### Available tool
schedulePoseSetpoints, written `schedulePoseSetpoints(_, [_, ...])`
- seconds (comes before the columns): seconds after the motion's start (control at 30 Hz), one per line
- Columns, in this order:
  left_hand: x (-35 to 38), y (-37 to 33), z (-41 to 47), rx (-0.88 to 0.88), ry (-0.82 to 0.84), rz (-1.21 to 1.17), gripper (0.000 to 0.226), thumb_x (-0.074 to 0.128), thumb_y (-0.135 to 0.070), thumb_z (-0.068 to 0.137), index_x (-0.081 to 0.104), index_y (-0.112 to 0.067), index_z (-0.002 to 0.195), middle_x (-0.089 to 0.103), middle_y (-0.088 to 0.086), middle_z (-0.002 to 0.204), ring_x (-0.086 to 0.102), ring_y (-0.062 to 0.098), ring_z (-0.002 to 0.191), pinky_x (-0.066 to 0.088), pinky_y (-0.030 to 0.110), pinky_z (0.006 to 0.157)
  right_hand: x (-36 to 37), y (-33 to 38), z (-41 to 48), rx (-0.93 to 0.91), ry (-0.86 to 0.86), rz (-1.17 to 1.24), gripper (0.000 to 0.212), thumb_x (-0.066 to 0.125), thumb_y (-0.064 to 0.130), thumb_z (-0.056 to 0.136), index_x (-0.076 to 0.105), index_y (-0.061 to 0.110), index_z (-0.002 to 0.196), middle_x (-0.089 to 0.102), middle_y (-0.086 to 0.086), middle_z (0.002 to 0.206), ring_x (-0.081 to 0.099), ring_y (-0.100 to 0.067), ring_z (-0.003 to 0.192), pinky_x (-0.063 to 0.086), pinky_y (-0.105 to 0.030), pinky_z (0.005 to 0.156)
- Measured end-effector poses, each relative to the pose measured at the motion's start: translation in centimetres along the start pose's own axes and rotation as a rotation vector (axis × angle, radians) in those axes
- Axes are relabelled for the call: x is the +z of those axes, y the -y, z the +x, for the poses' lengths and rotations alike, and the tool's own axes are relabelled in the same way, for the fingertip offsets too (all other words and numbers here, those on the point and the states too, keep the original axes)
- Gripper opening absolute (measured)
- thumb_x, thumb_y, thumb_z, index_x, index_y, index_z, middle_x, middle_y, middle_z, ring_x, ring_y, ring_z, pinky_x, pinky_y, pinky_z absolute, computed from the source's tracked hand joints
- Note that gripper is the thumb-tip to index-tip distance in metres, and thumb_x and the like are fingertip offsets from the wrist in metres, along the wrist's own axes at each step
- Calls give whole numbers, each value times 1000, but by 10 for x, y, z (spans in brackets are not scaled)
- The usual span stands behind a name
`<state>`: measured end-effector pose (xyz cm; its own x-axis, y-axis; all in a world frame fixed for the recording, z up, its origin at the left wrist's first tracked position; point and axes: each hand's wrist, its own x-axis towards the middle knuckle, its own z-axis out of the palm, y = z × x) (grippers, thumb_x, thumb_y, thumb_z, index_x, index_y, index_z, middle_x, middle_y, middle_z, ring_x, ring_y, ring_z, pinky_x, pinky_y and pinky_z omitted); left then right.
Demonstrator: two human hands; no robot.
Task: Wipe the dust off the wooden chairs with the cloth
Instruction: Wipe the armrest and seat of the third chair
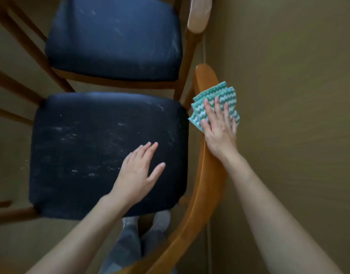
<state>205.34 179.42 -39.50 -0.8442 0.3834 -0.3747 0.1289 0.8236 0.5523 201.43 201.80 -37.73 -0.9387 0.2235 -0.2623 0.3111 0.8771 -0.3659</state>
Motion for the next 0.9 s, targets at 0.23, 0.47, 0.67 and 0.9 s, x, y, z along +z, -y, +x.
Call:
schedulePoseSetpoints(0.23, [0, 4, -18, 45, 79, -14, 61, 34, -51, 96, 19, -25, 149, 20, -3, 156, 14, 13, 144, 9, 29, 115, 49, 7, -151, 68, 2, 90, 55, 9, 46, 92, 1, 43, 146, -22, 19, 151, -29, -4, 138, -15, -32, 112])
schedulePoseSetpoints(0.47, [-2, 9, -28, 119, 177, 14, 69, 26, -63, 90, 22, -27, 149, 20, -5, 155, 15, 12, 143, 9, 27, 114, 101, 63, -262, 169, 130, 273, 46, 4, 46, 101, 8, 47, 147, 0, 16, 157, -10, -8, 144, 26, -47, 102])
schedulePoseSetpoints(0.67, [-2, 9, -28, 160, 216, 52, 91, 0, -71, 69, 18, -30, 149, 17, -7, 156, 11, 11, 144, 7, 24, 114, 100, 55, -269, 117, 135, 249, 43, -11, 66, 88, -14, 68, 132, -24, 41, 141, -23, 8, 136, -5, -42, 109])
schedulePoseSetpoints(0.9, [5, 3, -19, 147, 237, 30, 85, 2, -72, 74, 12, -32, 149, 13, -9, 157, 8, 9, 144, 5, 24, 115, 43, 1, -161, 57, 120, 174, 59, 13, 47, 90, -12, 44, 144, -21, 32, 149, -22, 4, 139, -15, -25, 112])
